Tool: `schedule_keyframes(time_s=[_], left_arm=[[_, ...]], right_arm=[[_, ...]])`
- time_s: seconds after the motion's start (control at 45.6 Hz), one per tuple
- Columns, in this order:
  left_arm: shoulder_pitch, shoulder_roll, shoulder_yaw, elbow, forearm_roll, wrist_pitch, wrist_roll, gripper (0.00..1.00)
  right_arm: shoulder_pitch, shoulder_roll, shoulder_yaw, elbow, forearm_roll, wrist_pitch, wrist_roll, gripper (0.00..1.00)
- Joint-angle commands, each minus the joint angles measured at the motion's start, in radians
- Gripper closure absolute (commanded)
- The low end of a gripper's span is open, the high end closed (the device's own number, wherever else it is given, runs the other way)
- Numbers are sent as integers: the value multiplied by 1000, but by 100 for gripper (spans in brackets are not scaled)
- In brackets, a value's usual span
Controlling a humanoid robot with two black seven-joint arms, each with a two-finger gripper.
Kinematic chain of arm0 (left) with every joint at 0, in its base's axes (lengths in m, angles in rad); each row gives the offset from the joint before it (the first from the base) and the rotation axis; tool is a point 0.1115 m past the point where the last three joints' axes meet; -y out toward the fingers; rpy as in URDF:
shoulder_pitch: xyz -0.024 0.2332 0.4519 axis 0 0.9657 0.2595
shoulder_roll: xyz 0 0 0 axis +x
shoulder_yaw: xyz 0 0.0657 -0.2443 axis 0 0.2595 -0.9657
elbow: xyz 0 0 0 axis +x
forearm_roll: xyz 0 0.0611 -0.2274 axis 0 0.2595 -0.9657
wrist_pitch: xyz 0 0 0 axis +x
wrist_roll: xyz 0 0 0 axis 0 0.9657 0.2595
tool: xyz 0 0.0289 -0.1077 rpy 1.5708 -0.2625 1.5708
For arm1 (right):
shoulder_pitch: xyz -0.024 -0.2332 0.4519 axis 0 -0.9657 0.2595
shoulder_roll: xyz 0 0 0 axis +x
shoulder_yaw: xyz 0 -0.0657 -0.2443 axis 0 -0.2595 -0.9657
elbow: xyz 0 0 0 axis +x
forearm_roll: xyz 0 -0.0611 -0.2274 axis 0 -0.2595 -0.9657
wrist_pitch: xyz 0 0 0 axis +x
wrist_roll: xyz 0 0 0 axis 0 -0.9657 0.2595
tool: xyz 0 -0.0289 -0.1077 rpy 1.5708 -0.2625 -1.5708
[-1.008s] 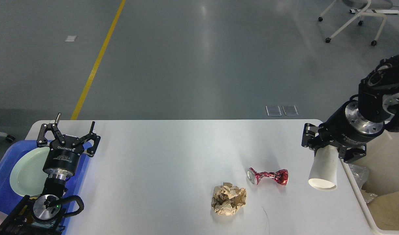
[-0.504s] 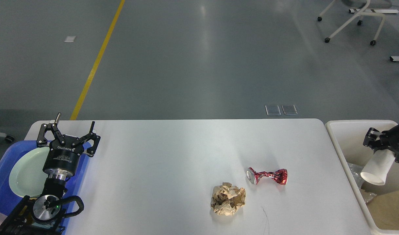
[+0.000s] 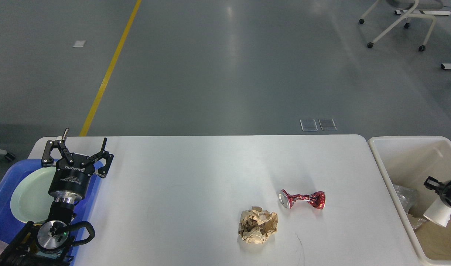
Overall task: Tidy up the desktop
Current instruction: 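Release the cup in the bin and lower the right gripper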
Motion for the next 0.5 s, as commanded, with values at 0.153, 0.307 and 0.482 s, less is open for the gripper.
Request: schedule_keyframes(time_s=[0.153,0.307,0.482], left_arm=[[0,0,0,-1,0,0,0,4],[0,0,0,-1,0,0,0,4],[0,0,0,-1,0,0,0,4]], right_arm=[[-153,159,0,-170,13,-215,-3,100],[-190,187,0,-200,17,-232,-5,100],[-201,189,1,-207,17,-232,-5,100]])
